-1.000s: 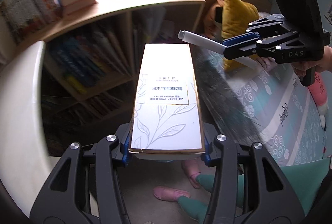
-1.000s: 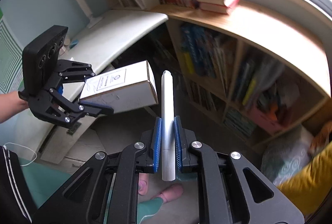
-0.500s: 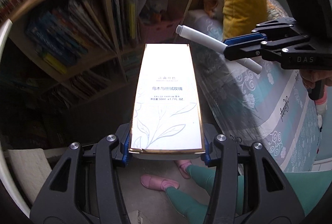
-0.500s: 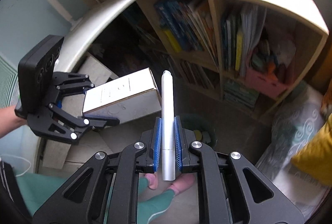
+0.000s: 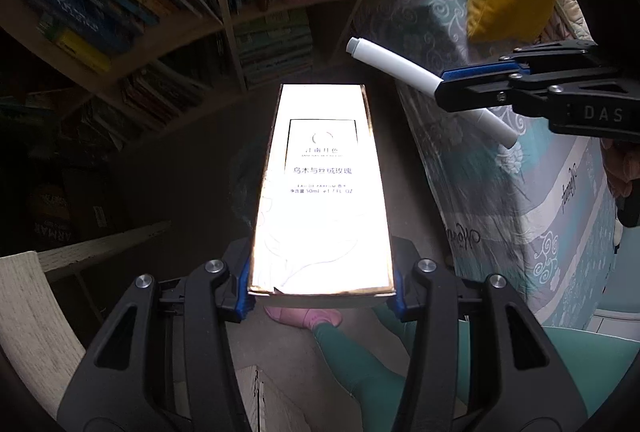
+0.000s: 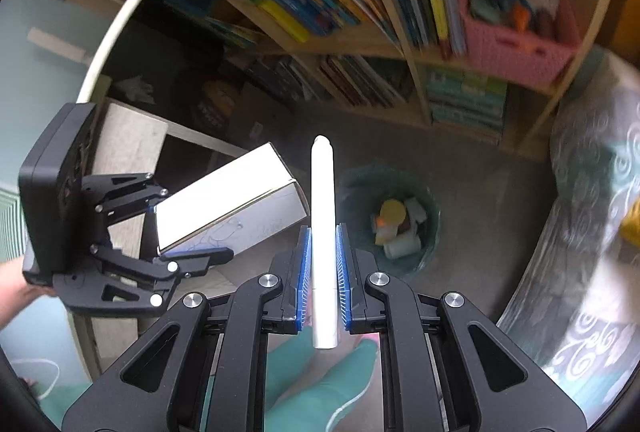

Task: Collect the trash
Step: 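Carry the white box and pen over the wastebasket and open both tools, then swing both tools back toward the table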

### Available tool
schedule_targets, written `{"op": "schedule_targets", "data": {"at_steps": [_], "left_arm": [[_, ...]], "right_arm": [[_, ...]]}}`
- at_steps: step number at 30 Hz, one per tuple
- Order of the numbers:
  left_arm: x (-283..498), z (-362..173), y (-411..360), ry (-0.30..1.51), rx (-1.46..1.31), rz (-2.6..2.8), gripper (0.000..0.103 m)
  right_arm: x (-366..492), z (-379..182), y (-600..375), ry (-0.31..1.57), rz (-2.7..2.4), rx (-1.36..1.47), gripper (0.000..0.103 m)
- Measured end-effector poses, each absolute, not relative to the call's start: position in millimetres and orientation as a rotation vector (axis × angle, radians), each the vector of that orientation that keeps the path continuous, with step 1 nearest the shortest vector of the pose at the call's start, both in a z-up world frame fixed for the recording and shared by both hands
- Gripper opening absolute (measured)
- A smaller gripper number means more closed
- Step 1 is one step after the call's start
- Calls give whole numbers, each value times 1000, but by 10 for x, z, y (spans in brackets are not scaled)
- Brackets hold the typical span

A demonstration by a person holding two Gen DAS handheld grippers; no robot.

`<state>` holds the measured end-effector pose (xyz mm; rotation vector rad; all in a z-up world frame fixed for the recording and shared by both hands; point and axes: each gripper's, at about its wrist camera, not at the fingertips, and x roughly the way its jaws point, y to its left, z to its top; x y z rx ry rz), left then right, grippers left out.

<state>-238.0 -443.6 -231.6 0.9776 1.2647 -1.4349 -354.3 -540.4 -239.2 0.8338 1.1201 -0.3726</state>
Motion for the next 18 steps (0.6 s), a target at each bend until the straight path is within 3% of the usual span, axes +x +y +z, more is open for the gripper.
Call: {"op": "schedule_targets", "data": {"at_steps": [11, 12, 15, 18], "left_arm": [[-2412, -2580, -4462, 1322, 1016, -1367, 48], [-2408, -2578, -4467, 1324, 1007, -1367, 52], [-2397, -2551, -4483, 1312, 995, -1353, 66], [-2374, -2519, -4498, 1312, 980, -1351, 67]], "right_arm": [[-3532, -2726, -5455, 1150, -375, 979, 17], [-3529, -2733, -5472, 1148, -381, 987, 18], [-3527, -2695, -5487, 1128, -402, 979, 57], [-3530, -2670, -5506, 1125, -410, 971, 60]]}}
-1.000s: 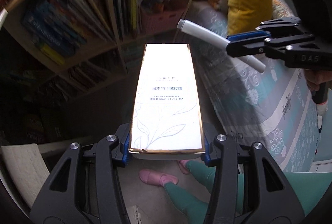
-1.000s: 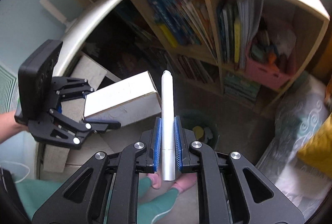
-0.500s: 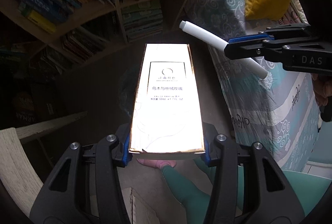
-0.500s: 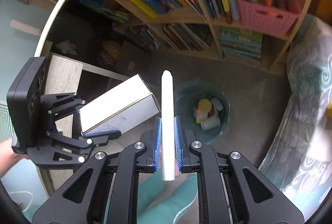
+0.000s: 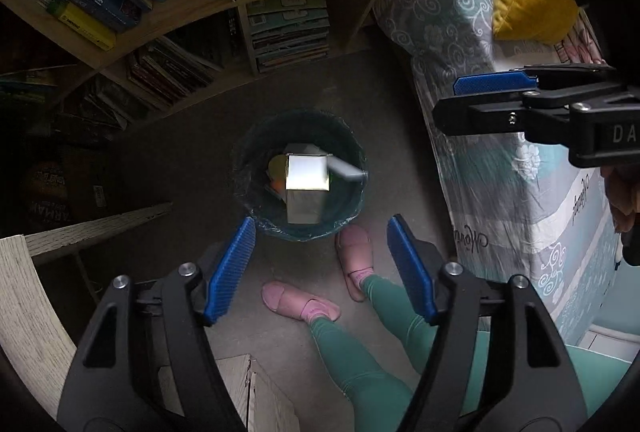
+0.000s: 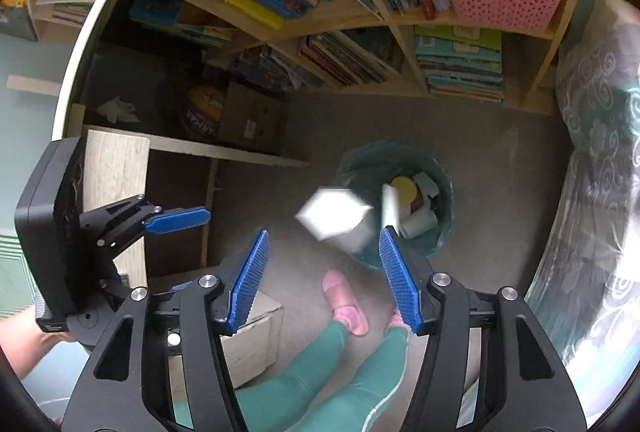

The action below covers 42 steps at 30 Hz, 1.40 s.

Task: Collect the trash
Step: 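Swing both tools back toward the table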

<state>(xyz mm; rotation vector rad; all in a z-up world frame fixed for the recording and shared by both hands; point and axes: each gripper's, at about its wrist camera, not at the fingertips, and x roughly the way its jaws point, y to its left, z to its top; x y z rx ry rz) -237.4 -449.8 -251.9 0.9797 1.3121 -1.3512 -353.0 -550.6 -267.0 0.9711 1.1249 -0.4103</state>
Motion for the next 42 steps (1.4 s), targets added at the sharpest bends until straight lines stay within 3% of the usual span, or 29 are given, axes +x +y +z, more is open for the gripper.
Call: {"op": "schedule_targets", "data": {"at_steps": [4, 19, 21, 26, 30, 42], "left_arm": [[-2346, -2475, -4501, 1305, 967, -1349, 68], [-2158, -2108, -4318, 1276, 803, -1327, 71], [-2129, -1981, -4282, 1245, 777, -1320, 78], [-2061, -1522, -4183, 1137, 713, -1312, 80], [-1978, -1174, -4103, 1081, 647, -1300, 89], [-1527, -452, -3555, 950, 484, -1186, 96]], "right_arm": [[-3556, -2684, -5554, 1124, -428, 990, 68], [-3493, -2524, -5529, 1114, -426, 994, 74], [-3457, -2408, -5527, 1104, -404, 976, 74], [-3342, -1983, -5500, 1066, -357, 921, 76], [-3229, -1557, -5441, 1019, -323, 856, 81], [-2622, -516, -5081, 907, -158, 695, 89]]}}
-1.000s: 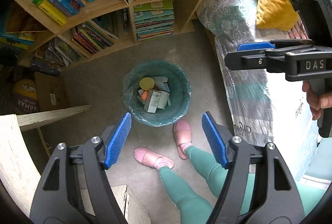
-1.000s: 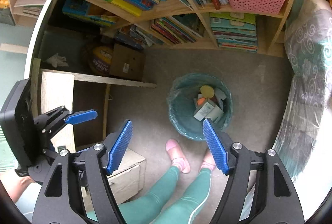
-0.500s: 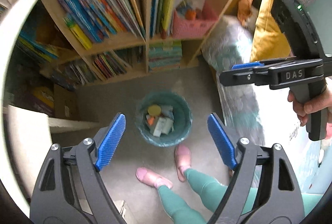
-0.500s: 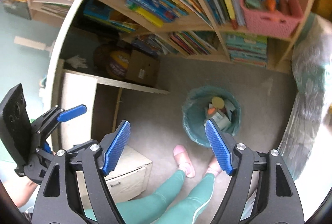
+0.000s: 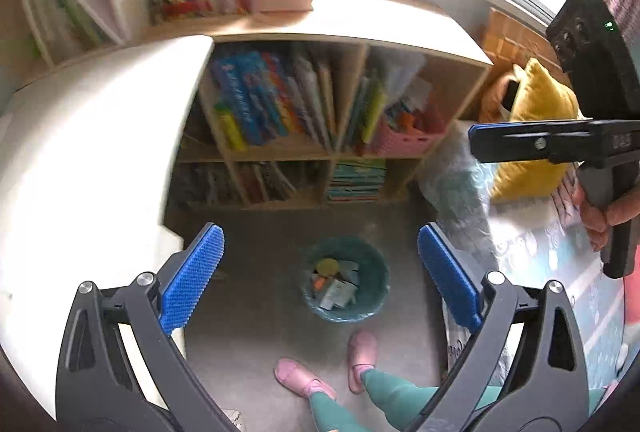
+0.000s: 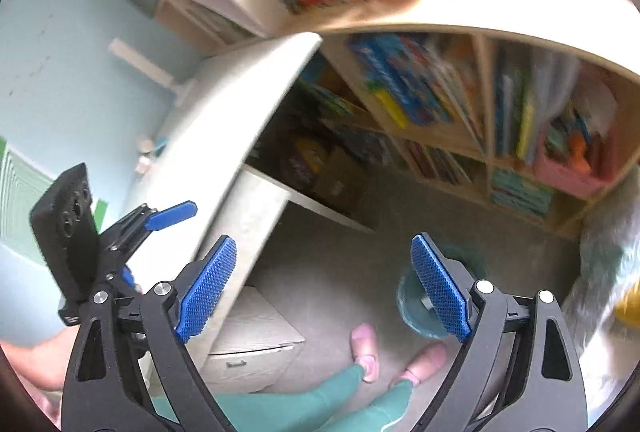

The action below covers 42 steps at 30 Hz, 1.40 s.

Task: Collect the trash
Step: 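Swing both tools back toward the table, then grasp the small white box with the left tool while the right tool grasps the blue sponge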

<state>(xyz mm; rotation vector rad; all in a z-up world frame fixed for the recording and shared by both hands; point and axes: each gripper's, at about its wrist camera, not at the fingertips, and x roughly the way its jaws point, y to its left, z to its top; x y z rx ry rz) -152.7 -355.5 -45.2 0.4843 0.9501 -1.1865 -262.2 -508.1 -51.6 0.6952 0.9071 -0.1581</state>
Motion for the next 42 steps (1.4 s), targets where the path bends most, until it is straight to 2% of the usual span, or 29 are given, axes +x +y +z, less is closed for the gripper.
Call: {"op": "schedule_targets", "data": {"at_steps": [14, 30, 42], "left_arm": [[-665, -276, -2481, 933, 357, -922, 96], [137, -405, -947, 989, 184, -579, 96], [461, -610, -169, 1055, 72, -442, 96]], "right_arm": [[-1398, -210, -4267, 953, 120, 453, 89], [-12, -419, -2973, 1028, 395, 181, 89], [622, -636, -2314, 1043, 472, 84, 89]]}}
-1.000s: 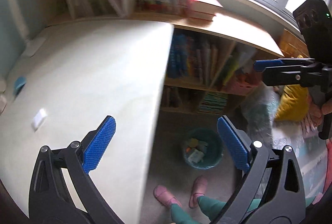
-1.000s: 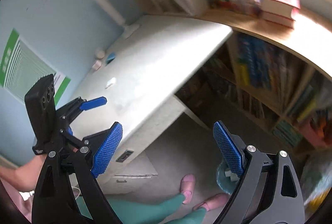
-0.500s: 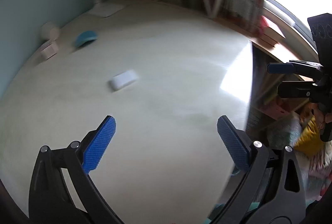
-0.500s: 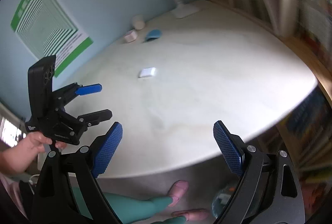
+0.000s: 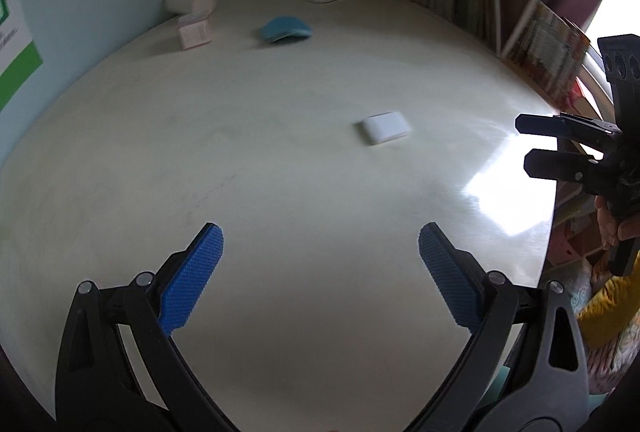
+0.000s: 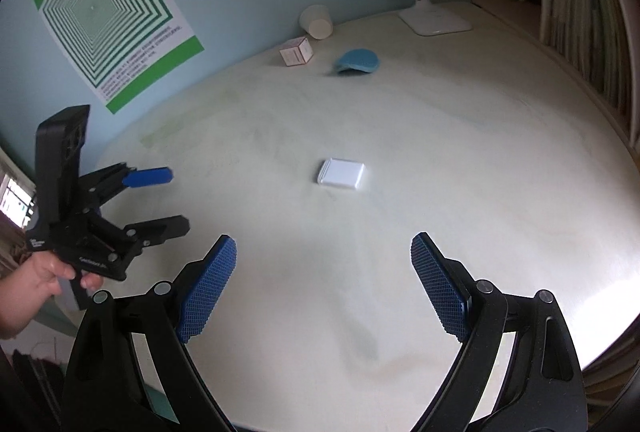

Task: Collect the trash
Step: 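Grasp the small white box with the left tool while the right tool grasps the blue sponge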

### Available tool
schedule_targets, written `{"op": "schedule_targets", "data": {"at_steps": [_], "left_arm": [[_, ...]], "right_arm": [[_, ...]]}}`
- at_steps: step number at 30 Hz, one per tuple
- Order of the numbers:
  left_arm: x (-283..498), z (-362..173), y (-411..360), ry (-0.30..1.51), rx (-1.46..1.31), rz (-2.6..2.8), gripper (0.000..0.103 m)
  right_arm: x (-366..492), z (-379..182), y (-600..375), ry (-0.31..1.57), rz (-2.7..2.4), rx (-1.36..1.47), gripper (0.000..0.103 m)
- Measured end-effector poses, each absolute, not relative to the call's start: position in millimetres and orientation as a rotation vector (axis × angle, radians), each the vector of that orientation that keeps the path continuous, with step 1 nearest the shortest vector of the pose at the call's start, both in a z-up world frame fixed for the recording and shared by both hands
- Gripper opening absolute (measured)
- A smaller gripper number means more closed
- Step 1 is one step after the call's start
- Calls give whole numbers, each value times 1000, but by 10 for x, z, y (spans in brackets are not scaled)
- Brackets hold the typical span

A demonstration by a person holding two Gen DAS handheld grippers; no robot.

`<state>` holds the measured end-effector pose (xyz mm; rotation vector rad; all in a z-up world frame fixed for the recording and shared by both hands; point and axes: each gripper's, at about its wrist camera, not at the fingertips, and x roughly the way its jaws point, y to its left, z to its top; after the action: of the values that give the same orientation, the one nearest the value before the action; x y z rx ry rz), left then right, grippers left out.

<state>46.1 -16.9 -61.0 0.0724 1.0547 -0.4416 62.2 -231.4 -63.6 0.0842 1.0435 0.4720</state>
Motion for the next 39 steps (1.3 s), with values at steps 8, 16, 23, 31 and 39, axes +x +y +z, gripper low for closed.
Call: {"op": "schedule_targets", "data": {"at_steps": [8, 16, 23, 31, 39], "left_arm": [[656, -713, -51, 1080, 12, -379, 96], [908, -757, -158, 1083, -21, -343, 96], [1128, -825, -423, 1102, -15, -354, 96], [1294, -884, -720, 1114, 52, -401, 96], [1368, -980, -1029, 1124, 185, -502, 96]], "right_arm": [[951, -883, -2118, 1096, 539, -52, 89], [1374, -1021, -2076, 1115, 614, -162, 89], [1729, -1015, -2149, 1110, 671, -174, 89], [2129, -1067, -2151, 1108, 719, -195, 89], [2409, -1108, -2124, 1109, 742, -213, 89]]}}
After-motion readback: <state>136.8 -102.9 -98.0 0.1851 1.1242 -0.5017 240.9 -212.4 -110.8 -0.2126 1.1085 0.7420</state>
